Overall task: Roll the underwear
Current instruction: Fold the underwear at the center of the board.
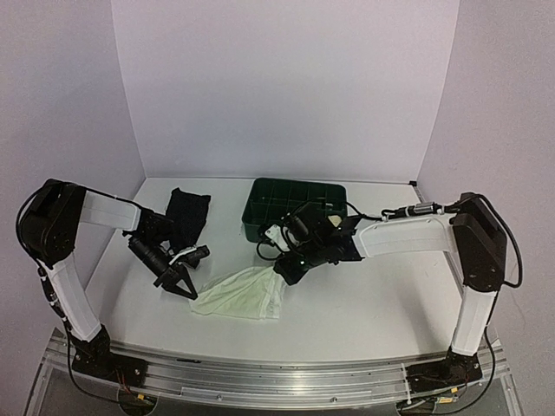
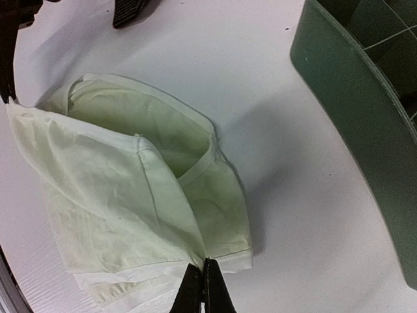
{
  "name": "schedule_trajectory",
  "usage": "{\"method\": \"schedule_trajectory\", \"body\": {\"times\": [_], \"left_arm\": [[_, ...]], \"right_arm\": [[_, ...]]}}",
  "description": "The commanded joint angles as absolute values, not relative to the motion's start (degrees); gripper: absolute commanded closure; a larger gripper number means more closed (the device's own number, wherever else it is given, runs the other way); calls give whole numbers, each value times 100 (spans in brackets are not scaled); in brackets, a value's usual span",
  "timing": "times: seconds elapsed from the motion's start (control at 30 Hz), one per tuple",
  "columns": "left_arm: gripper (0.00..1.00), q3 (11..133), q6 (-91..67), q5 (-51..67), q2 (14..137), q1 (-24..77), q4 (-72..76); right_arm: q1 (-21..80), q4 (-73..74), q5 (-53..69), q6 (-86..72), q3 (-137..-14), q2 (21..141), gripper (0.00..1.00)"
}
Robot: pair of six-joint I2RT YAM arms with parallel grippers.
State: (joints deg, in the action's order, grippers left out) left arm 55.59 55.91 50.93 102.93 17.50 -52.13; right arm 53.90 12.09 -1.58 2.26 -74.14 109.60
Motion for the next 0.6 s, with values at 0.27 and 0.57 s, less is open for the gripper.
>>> {"method": "schedule_trajectory", "body": {"times": [0.27, 0.57], "left_arm": [[100, 6111, 4455, 5195, 10801, 1574, -4696], [100, 6332, 4109, 5032, 10812, 1584, -4402]], "right_arm": [[5117, 1299, -238, -246, -7745, 11478, 100], [5079, 1432, -761, -396, -7901, 11703, 100]]}}
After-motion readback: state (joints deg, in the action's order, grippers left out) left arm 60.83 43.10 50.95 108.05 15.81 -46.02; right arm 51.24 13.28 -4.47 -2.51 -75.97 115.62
